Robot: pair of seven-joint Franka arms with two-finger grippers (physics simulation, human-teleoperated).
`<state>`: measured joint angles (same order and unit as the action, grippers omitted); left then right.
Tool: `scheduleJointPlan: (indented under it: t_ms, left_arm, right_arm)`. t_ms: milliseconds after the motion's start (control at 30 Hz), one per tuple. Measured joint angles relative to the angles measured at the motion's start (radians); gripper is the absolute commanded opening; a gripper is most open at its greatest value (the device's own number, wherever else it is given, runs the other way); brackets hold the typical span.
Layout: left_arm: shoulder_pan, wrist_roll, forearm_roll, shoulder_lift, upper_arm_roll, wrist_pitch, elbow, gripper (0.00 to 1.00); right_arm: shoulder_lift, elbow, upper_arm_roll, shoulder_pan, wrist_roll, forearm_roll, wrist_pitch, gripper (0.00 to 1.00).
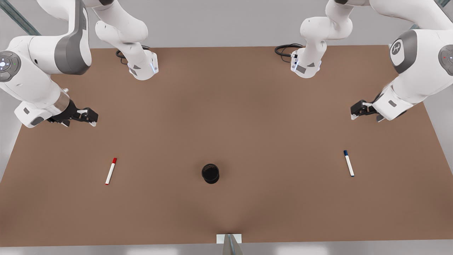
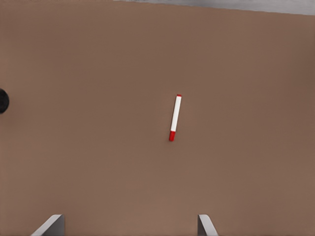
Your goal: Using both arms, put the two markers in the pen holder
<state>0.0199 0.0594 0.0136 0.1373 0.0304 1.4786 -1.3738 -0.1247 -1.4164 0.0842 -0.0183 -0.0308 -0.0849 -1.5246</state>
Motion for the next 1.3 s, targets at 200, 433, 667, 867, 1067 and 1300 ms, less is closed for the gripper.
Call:
scheduleJointPlan:
  t_ms: [200,433,667,867,1067,1300]
  left_arm:
    - [-0.055,0.014,0.003,0.130,-0.032,0.061,-0.022,1.00]
    - [-0.182,0.046,0.009,0.365,-0.039,0.367,-0.127,1.00]
    - [-0.225,0.075,0.011,0.561,-0.040,0.642,-0.127,1.00]
    - [-0.234,0.092,0.017,0.650,-0.040,0.758,-0.131,1.00]
    - [-0.224,0.103,0.021,0.676,-0.040,0.822,-0.142,0.61]
    - [-0.221,0.114,0.021,0.678,-0.040,0.847,-0.142,0.54]
  right_arm:
    - [-0.082,-0.019,0.001,-0.002,0.000,0.000,-0.055,1.00]
    - [-0.365,-0.141,0.000,-0.123,0.015,0.015,-0.373,1.00]
    - [-0.559,-0.099,0.015,-0.099,0.021,0.015,-0.614,1.00]
    - [-0.649,-0.100,0.008,-0.091,-0.010,0.016,-0.777,1.00]
    - [-0.619,-0.265,0.035,-0.169,-0.028,0.016,-0.888,1.00]
    - [-0.592,-0.348,0.079,-0.246,-0.022,0.015,-0.991,1.00]
